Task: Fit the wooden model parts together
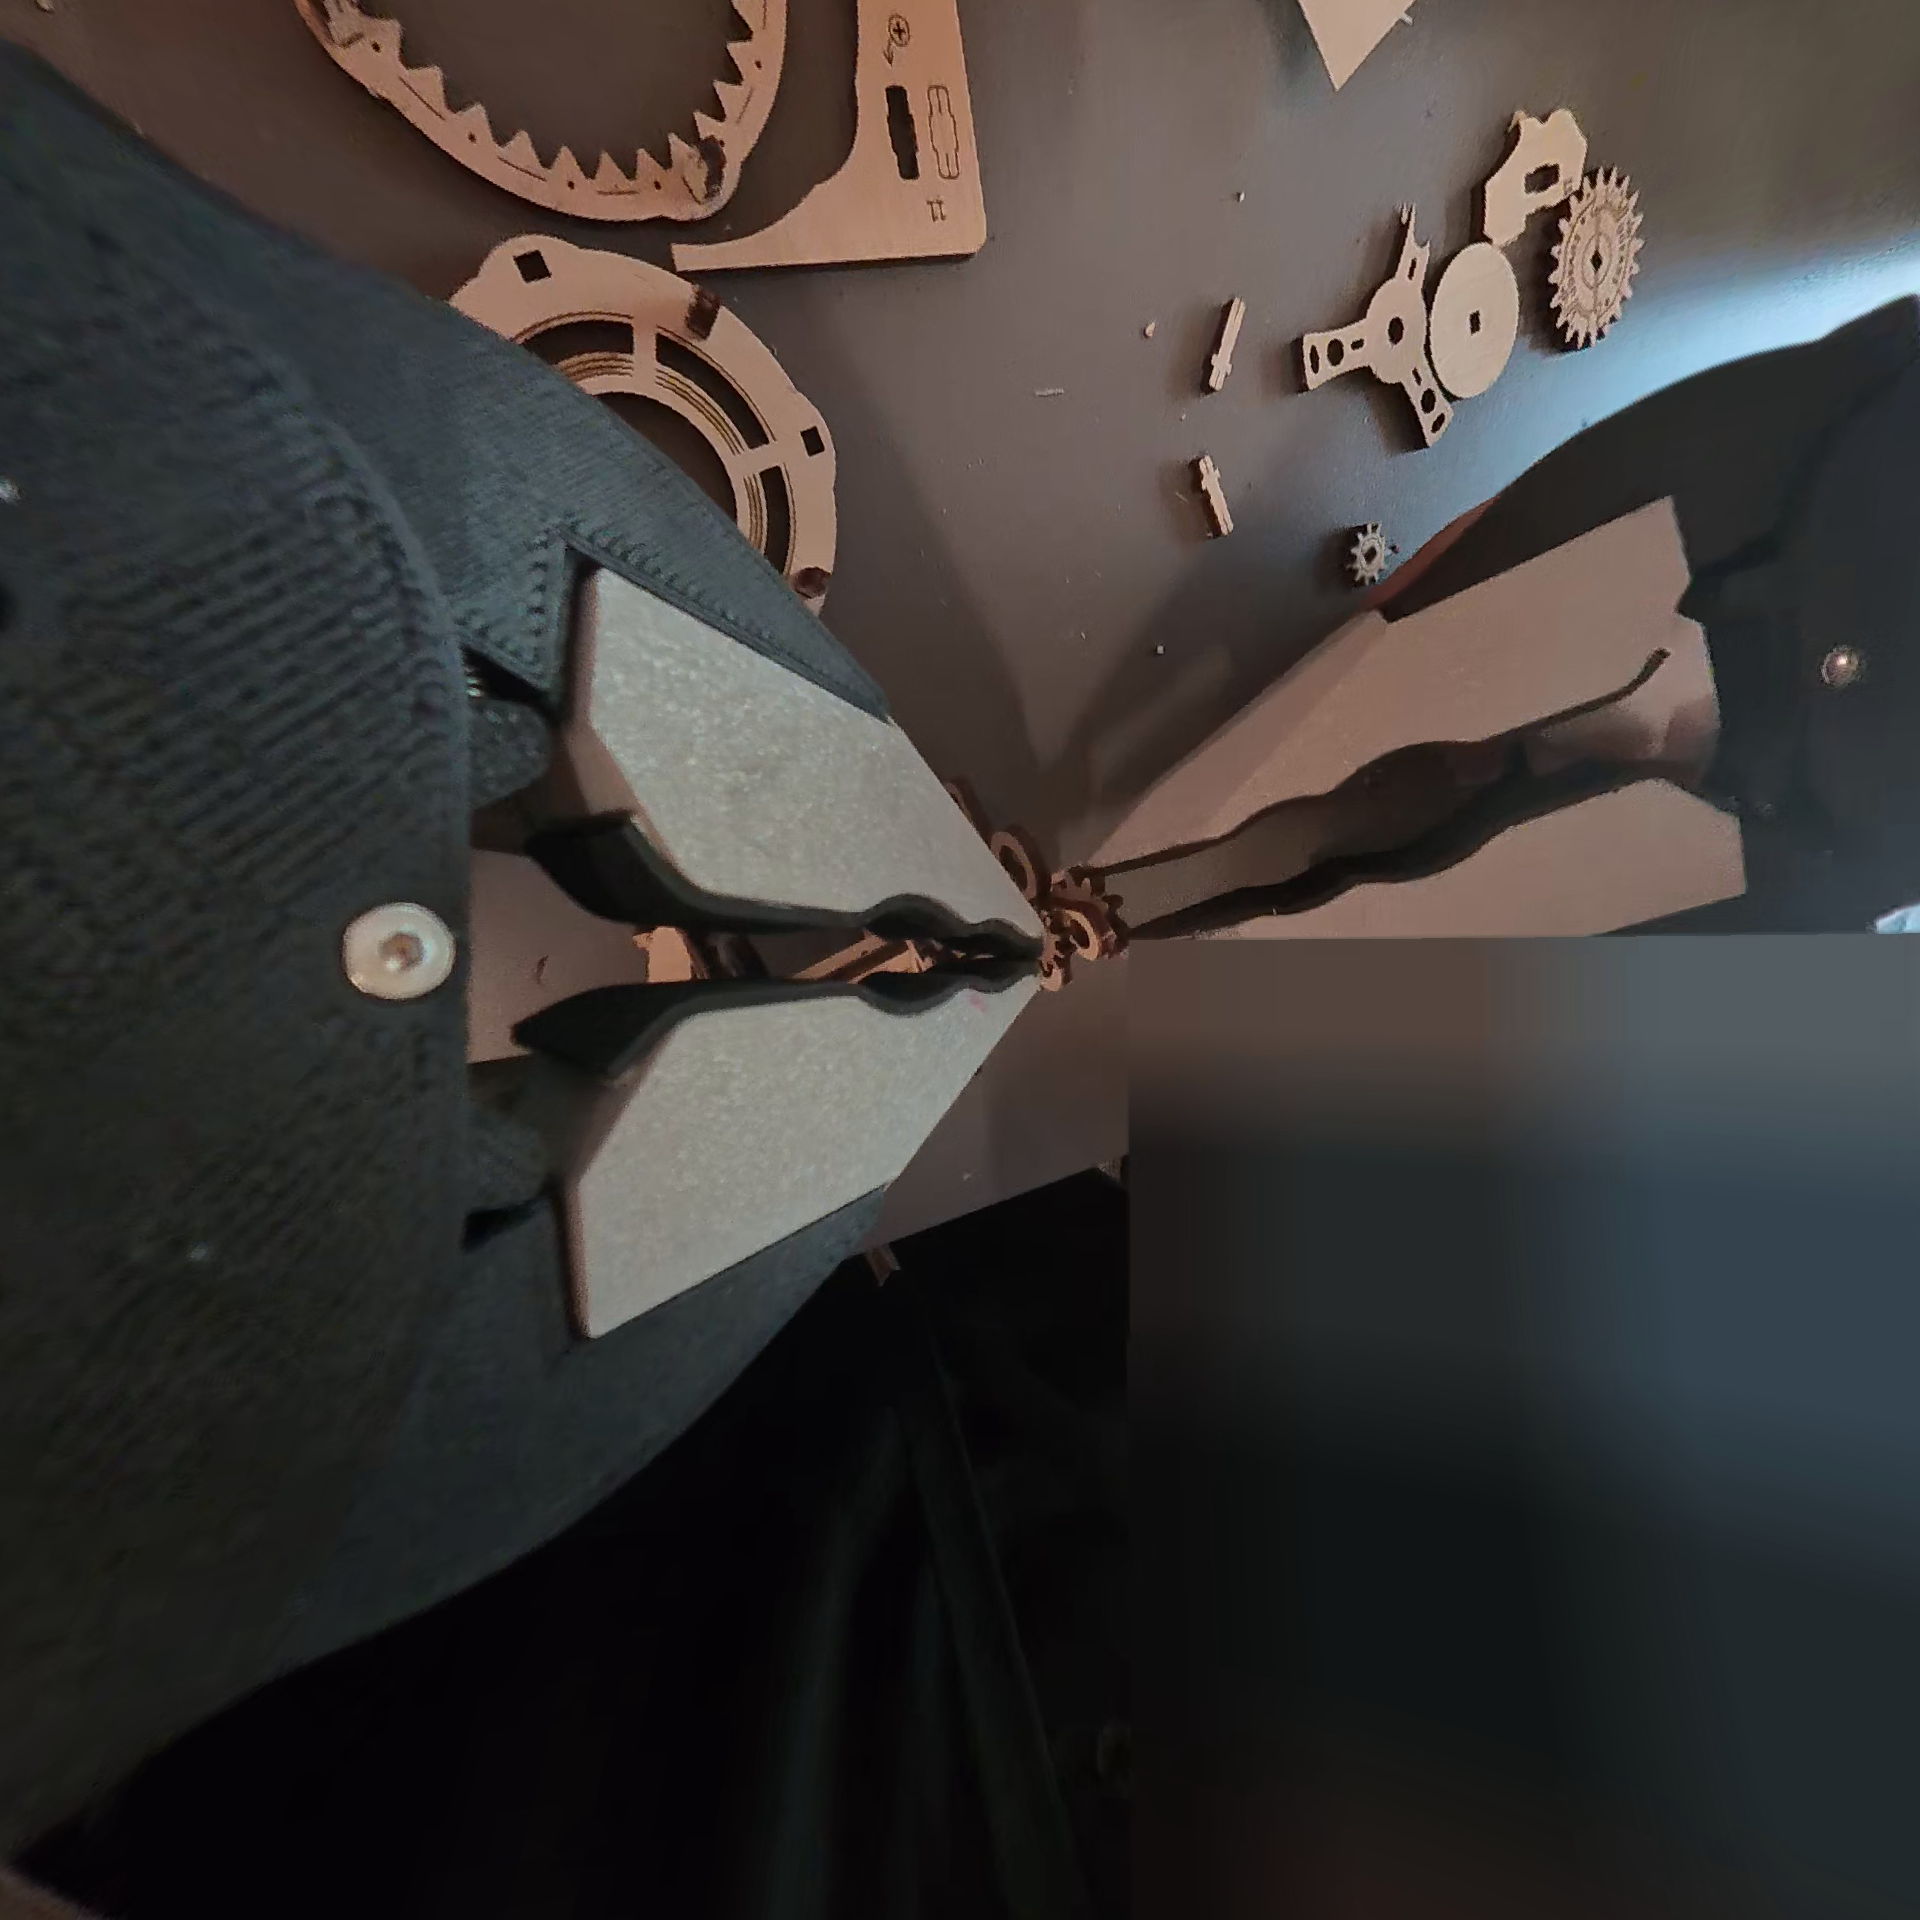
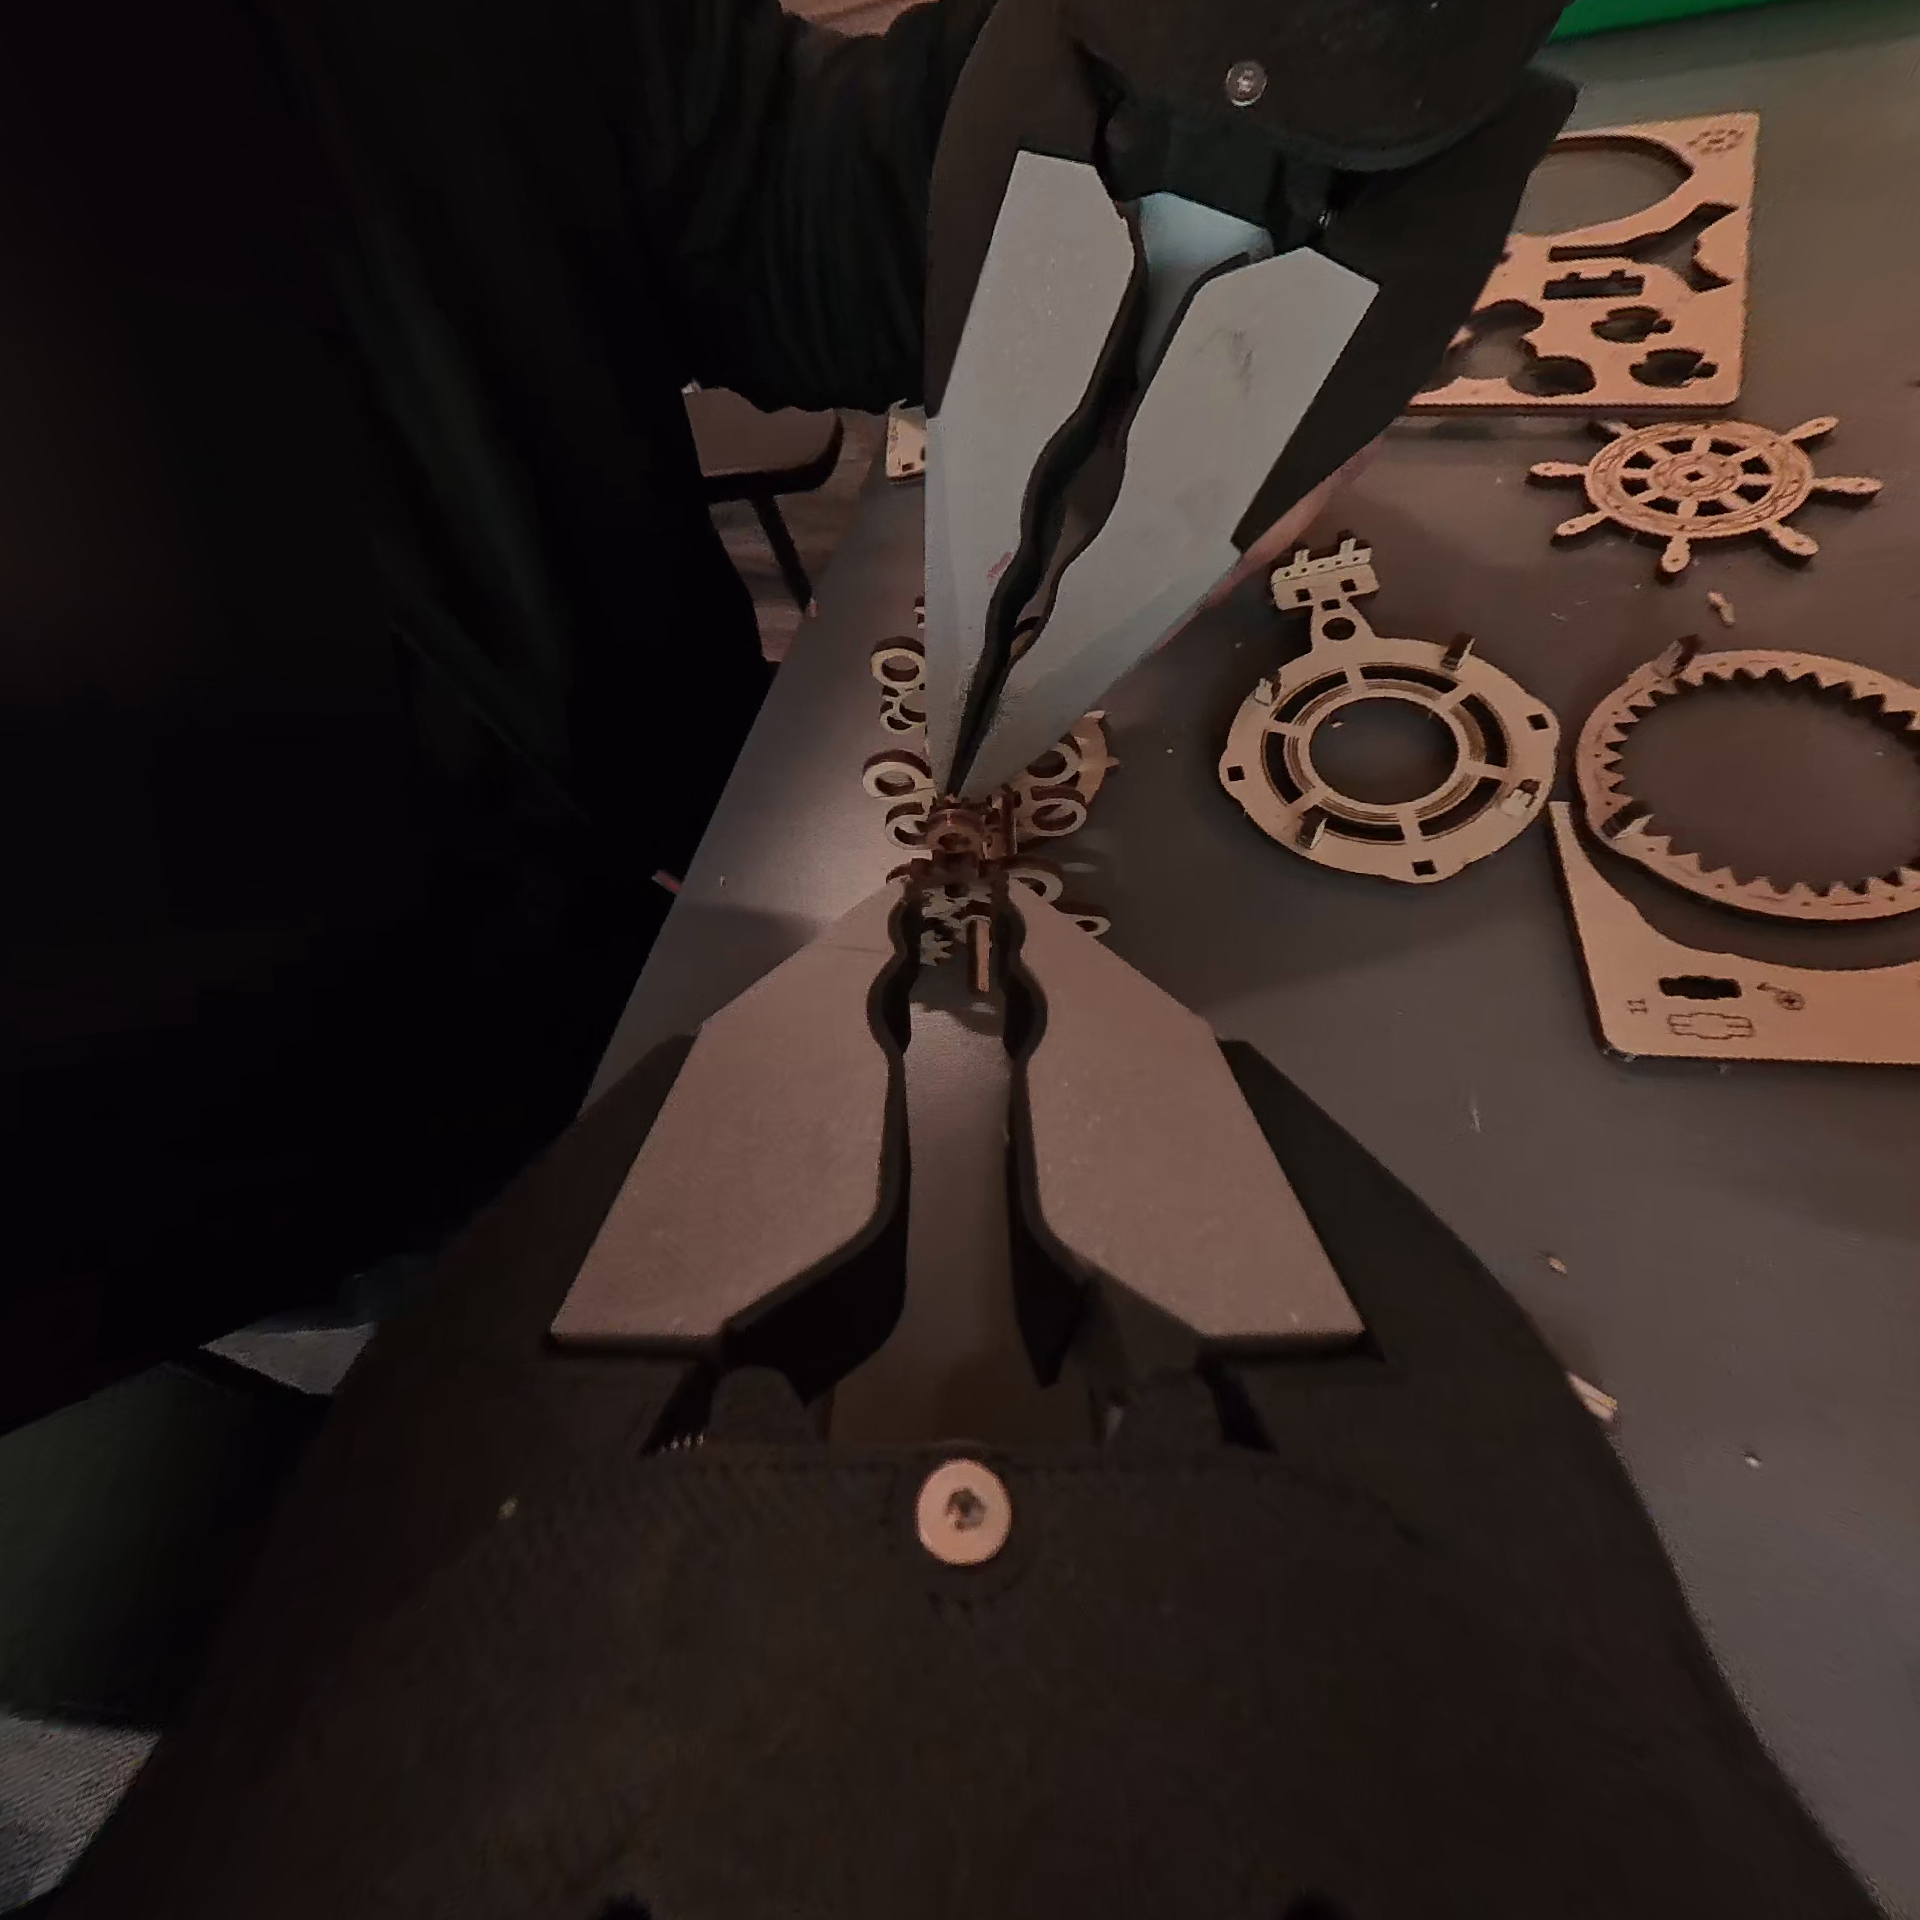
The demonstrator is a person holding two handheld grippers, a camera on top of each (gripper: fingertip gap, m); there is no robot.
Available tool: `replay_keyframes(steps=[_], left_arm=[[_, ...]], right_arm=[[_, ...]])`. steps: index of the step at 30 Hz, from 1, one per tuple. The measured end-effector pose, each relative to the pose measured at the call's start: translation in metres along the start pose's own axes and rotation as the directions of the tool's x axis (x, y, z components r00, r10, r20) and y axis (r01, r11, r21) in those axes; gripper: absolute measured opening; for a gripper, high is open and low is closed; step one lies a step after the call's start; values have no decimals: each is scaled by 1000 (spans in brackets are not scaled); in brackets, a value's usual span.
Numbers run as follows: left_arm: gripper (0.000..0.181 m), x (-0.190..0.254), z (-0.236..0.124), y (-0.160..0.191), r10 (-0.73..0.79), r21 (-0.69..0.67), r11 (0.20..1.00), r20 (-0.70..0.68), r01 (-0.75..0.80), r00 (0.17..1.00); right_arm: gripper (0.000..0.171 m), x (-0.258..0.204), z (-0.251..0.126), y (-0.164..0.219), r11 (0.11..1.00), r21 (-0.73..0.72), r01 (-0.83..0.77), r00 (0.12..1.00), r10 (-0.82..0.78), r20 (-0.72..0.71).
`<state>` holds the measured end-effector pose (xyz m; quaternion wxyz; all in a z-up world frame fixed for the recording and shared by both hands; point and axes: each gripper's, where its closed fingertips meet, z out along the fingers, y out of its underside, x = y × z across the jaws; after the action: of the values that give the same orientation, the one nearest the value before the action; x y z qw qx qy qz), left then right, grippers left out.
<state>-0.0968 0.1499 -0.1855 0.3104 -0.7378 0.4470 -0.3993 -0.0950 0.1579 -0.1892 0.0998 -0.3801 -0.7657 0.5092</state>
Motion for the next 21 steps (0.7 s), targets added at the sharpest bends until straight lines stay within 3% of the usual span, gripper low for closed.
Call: replay_keyframes(steps=[7, 9, 21], left_arm=[[0, 1, 1, 0, -1, 0, 1000, -7, 1, 1000], [0, 2, 1, 0, 3, -1, 1000, -9, -3, 1000], [0, -1, -1, 0, 3, 0, 1000, 13, -3, 1000]], right_arm=[[9, -2, -1, 0, 999, 4, -41, 998, 41, 37], [0, -1, -2, -1, 998, 17, -55, 998, 54, 41], [4, 1, -1, 0, 989, 14, -145, 987, 143, 71]])
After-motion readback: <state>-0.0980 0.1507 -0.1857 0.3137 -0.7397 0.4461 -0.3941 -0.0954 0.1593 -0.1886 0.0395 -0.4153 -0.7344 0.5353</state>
